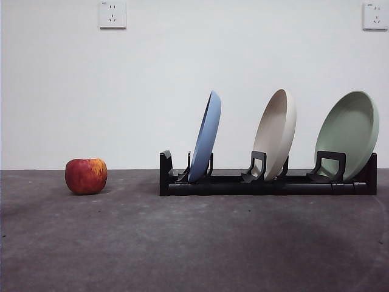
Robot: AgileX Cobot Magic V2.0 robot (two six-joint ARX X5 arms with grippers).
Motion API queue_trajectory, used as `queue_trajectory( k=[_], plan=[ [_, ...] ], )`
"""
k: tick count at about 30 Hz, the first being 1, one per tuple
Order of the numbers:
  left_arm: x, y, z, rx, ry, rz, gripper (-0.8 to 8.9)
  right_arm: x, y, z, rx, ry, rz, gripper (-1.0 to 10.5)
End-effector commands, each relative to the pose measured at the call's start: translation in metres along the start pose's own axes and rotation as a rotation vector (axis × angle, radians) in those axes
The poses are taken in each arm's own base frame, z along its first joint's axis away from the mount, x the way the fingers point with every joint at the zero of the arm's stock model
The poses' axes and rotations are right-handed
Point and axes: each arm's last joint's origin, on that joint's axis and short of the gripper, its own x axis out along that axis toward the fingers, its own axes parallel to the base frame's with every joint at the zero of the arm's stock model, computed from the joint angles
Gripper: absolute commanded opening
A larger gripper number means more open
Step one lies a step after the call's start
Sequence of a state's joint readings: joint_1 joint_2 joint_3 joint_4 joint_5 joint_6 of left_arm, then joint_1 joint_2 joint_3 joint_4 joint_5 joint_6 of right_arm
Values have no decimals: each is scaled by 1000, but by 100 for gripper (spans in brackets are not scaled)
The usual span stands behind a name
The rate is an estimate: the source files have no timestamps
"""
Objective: Take the blue plate from the plate rack,put the plate on the table,take the apple from the table,put the apple in the plate
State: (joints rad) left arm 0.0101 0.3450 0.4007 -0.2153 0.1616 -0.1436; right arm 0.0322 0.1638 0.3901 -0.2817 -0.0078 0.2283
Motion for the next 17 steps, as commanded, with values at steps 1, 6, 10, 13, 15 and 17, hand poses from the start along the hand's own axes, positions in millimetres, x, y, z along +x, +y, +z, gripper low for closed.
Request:
queue_trajectory(
  k=[1, 6, 10, 13, 15, 17],
  plan=[
    [4, -4, 23, -19, 43, -43, -5, 2, 5, 19, 13, 67, -9, -7],
    [22, -10, 51, -41, 125, -218, -4, 8, 13, 49, 23, 242, 10, 1],
    [42, -10, 66, -96, 183, -259, -6, 18, 16, 61, 30, 347, -14, 1],
    [62, -9, 77, -127, 237, -256, -6, 26, 18, 67, 36, 444, -4, -2],
    [77, -9, 87, -141, 279, -272, -6, 33, 21, 72, 37, 500, 28, -2],
    [93, -10, 96, -157, 323, -301, -6, 42, 23, 76, 47, 545, 65, -2]
  ],
)
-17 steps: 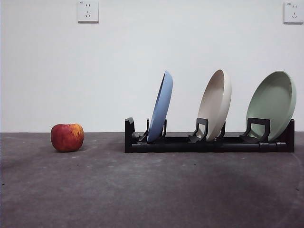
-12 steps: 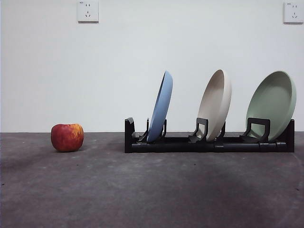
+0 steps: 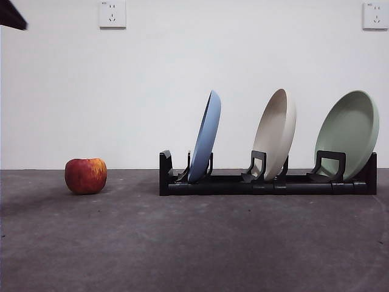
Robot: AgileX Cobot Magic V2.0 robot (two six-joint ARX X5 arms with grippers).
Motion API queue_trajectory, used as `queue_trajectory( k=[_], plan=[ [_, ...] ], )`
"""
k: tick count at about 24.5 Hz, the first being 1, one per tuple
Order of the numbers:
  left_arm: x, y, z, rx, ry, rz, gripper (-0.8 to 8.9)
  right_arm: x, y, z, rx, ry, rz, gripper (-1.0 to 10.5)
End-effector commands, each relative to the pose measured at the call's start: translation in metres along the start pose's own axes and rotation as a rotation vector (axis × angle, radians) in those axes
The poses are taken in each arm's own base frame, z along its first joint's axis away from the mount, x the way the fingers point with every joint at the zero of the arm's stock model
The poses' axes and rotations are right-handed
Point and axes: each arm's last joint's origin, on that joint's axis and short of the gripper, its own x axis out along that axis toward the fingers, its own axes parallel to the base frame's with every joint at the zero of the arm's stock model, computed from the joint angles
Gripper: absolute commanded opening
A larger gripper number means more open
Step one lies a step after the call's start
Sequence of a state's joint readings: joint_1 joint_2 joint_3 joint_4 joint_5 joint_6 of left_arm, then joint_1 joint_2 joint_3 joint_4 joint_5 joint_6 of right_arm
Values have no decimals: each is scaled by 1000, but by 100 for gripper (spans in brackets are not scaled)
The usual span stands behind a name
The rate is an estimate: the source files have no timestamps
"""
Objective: Take the blue plate from the plate rack,put the plate on the table,take the apple from the table,put the apple in the plate
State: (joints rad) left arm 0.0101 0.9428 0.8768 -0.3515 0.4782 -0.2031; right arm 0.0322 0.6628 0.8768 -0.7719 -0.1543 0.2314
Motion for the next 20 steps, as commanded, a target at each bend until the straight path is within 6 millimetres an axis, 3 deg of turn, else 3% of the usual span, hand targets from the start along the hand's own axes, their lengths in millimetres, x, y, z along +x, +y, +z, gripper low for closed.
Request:
queue_trajectory(
  k=[1, 3, 7, 13, 18, 20],
  plan=[
    [18, 1, 21, -27, 55, -49, -6, 7, 4, 13, -12, 49, 59, -2],
    [32, 2, 34, -48, 107, -80, -6, 13, 6, 20, -14, 91, 87, -2],
    [78, -3, 64, -72, 224, -138, -6, 27, 10, 34, -28, 193, 172, -2],
    [149, -34, 97, -56, 355, -266, -6, 40, 8, 32, -20, 311, 196, 0],
    [213, -62, 103, -35, 438, -332, -3, 39, 8, 29, -24, 345, 192, 1],
    [236, -70, 97, -37, 473, -350, 75, 39, 8, 28, -22, 349, 191, 1]
  ],
)
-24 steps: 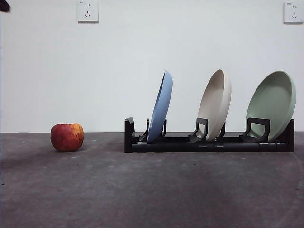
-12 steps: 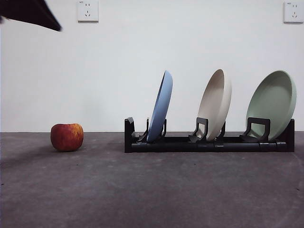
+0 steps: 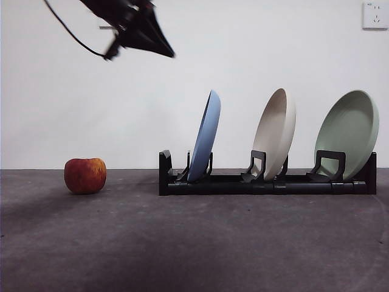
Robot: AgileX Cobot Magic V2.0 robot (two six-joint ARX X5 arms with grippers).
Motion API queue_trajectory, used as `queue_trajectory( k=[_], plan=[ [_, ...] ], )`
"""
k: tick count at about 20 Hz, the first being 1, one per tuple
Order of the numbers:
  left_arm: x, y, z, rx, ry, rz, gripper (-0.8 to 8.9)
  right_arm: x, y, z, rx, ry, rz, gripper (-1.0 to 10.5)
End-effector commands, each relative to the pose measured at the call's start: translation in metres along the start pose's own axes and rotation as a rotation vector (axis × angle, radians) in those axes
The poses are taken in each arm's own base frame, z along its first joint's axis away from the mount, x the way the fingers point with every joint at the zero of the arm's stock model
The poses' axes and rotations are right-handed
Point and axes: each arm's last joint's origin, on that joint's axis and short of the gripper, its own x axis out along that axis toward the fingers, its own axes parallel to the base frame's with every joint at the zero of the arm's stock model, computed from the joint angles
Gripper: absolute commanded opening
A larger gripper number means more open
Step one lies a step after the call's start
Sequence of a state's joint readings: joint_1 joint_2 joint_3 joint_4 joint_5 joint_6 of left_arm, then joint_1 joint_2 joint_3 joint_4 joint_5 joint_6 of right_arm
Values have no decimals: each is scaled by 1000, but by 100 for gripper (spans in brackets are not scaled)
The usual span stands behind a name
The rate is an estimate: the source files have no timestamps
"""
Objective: Take the blue plate from the plate rack,put the plate on the table,take the apple from the table,put the apple in the plate
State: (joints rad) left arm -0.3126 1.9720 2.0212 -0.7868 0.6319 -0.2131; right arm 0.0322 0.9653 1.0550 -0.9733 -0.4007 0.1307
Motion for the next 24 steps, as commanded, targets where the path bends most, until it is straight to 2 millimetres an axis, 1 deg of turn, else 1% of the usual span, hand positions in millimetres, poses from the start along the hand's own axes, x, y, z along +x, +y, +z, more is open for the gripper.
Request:
queue_trajectory(
  k=[1, 2, 3, 4, 5, 7, 11, 17, 18, 19, 21, 24],
  plan=[
    [31, 2, 2, -19, 39, -21, 185, 0, 0, 0, -11, 1, 4, 1],
    [41, 4, 2, -21, 47, -27, 267, -1, 0, 0, -10, 5, 4, 1],
    [51, 5, 1, -27, 54, -33, 312, 0, 0, -1, -8, 10, 3, 1],
    [58, 6, 1, -35, 56, -36, 331, 0, 0, -1, -7, 14, 3, 1],
    [66, 9, 0, -43, 50, -37, 370, 0, 0, -2, -12, 20, 2, 1],
    [75, 9, 1, -59, 33, -51, 404, 0, 0, -2, -19, 27, 1, 1],
    [84, 9, 4, -83, -11, -68, 404, 0, 0, -3, -18, 29, 1, 1],
    [101, 20, 1, -126, -9, -61, 402, -1, 0, -3, -17, 34, -1, 1],
    [102, 20, 0, -129, -7, -57, 389, -1, 0, -3, -17, 34, -1, 1],
    [102, 21, 0, -129, -7, -46, 350, -1, 0, -3, -16, 36, -1, 1],
    [103, 19, 0, -122, -10, -48, 336, -1, 0, -3, -16, 36, -2, 1],
    [106, 14, -2, -113, -7, -51, 233, -1, 0, -4, -14, 40, -4, 1]
  ],
)
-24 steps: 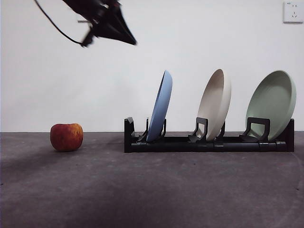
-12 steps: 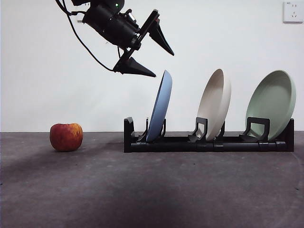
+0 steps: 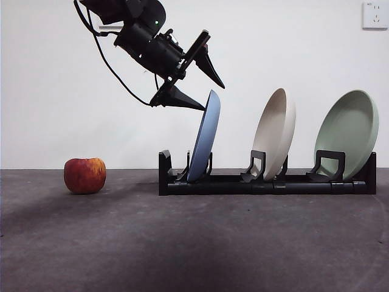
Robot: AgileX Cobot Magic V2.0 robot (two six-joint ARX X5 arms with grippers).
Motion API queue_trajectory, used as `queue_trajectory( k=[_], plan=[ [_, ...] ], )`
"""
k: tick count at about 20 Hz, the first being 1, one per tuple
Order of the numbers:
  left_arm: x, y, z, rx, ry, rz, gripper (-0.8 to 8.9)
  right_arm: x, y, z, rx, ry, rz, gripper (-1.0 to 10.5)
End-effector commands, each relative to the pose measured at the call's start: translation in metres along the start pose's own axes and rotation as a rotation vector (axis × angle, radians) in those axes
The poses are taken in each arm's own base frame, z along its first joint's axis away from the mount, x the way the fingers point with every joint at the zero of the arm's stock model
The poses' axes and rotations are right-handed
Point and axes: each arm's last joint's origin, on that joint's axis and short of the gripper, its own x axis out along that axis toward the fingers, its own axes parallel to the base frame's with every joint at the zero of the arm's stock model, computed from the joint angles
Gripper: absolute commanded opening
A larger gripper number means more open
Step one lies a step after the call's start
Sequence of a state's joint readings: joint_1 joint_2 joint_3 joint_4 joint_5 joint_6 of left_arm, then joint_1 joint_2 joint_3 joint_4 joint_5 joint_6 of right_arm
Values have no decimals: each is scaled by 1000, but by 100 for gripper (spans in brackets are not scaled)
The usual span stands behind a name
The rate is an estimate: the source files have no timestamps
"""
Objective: Take the blue plate from the plate rack,put the plate on the table,take the apple from the table,put the apple in the plate
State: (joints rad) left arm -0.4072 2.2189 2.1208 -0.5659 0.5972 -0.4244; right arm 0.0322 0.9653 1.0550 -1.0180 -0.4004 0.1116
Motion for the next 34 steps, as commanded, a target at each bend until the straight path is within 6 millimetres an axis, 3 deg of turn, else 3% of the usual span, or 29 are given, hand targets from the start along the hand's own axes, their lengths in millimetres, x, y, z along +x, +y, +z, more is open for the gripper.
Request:
queue_trajectory(
  k=[1, 7, 12, 18, 25, 31, 34],
  plan=[
    [5, -2, -2, 9, 6, -9, 204, 0, 0, 0, -11, 2, 1, 1],
    [5, -3, -2, 13, 7, -11, -12, 0, 0, 0, -10, 3, 1, 1],
    [5, -2, -2, 3, 10, -17, -8, 0, 0, 0, -9, 4, 1, 1],
    [-19, -9, 18, -40, -16, -128, -8, 0, 0, 0, -7, 7, 1, 2],
    [-72, -53, 38, -7, -6, -157, -8, 0, 0, 0, -4, 7, 1, 2],
    [-122, -112, 18, 312, 78, -22, -8, -1, 0, 0, -4, 7, 1, 1],
    [-143, -145, 12, 386, 35, -102, -8, -1, 0, -1, -1, 14, 0, 1]
  ],
)
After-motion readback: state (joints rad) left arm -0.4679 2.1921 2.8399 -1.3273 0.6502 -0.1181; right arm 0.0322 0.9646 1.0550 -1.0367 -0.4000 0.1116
